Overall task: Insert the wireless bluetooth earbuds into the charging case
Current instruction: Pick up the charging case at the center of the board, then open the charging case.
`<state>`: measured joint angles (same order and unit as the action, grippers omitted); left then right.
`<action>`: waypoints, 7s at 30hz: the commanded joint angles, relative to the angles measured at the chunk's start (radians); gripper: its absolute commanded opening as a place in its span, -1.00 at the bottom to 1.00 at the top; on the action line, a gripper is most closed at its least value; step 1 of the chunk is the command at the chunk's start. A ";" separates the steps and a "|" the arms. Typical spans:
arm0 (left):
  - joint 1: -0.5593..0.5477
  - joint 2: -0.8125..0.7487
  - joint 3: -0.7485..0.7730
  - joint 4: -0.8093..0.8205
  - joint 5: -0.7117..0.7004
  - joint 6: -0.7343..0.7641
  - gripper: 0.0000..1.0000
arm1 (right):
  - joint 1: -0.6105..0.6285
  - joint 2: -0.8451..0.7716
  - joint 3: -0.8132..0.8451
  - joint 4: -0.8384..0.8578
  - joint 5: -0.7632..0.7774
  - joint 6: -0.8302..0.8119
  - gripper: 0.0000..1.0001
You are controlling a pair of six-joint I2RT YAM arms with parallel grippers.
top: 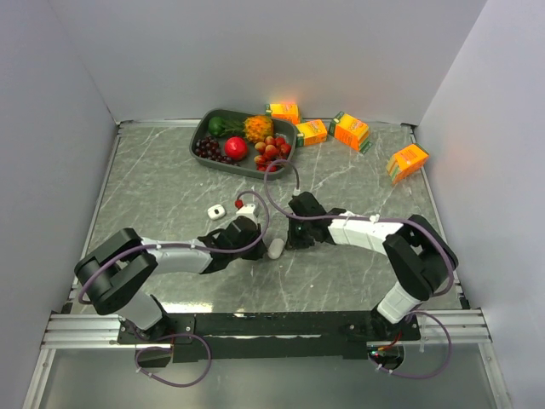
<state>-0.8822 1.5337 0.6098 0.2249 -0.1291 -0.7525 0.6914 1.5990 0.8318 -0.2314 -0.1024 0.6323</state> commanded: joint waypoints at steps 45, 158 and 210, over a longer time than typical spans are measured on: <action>0.006 0.077 0.379 -0.463 0.384 0.791 0.93 | -0.075 -0.694 0.020 -0.313 0.041 -0.141 0.15; -0.301 -0.733 -0.351 0.472 0.014 0.933 -0.99 | 0.247 -0.364 0.405 -0.459 -0.011 -0.253 0.92; -0.313 -0.791 -0.352 0.422 -0.027 0.940 -0.98 | 0.195 -0.433 0.366 -0.467 0.011 -0.218 0.86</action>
<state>-1.1881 0.7574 0.2249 0.6083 -0.1474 0.1818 0.8913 1.2163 1.1885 -0.7120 -0.0856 0.4076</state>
